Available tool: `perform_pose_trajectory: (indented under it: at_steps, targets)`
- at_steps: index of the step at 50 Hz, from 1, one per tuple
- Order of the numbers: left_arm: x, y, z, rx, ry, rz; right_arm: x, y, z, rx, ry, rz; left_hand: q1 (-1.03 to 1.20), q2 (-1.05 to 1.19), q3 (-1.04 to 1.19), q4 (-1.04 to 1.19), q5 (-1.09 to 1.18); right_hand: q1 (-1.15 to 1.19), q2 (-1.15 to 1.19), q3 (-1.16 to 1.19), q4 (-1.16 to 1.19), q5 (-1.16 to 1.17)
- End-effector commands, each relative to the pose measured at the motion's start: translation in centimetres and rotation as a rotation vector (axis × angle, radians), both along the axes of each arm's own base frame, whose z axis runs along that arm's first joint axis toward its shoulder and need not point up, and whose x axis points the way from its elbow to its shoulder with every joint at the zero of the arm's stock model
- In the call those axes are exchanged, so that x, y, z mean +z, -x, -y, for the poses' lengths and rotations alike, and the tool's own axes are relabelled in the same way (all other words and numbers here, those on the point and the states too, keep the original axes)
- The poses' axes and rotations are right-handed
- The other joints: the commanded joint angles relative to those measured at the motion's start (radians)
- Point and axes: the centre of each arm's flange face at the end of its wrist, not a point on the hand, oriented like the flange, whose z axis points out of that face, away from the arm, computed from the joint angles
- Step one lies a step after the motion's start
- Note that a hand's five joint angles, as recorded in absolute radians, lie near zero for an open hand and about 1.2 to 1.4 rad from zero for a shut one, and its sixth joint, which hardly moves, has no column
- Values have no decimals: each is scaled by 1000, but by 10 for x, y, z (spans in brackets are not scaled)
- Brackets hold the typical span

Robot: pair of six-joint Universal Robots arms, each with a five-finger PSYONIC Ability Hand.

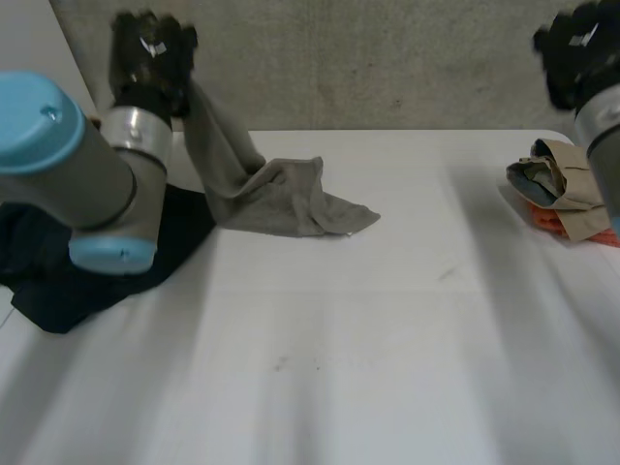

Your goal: Fold the laundry.

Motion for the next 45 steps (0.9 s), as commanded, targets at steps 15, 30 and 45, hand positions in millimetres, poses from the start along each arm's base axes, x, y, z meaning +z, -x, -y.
perform_pose_trajectory:
  at_steps: [15, 30, 45]
  targets:
    - [48, -20, -129, -147, 26, 15, -90, -41, -8, 451, -547, 257, 242, 195, 200, 192, 253, -759, -928, -932, -935, -928]
    - [77, -34, -182, -200, 82, -15, -154, -150, -46, 714, -573, 238, 242, 195, 200, 192, 253, -759, -928, -932, -935, -928]
    - [70, -36, -196, -222, 43, 6, -207, -211, -139, 1021, -749, 129, 242, 195, 200, 192, 253, -759, -928, -932, -935, -928]
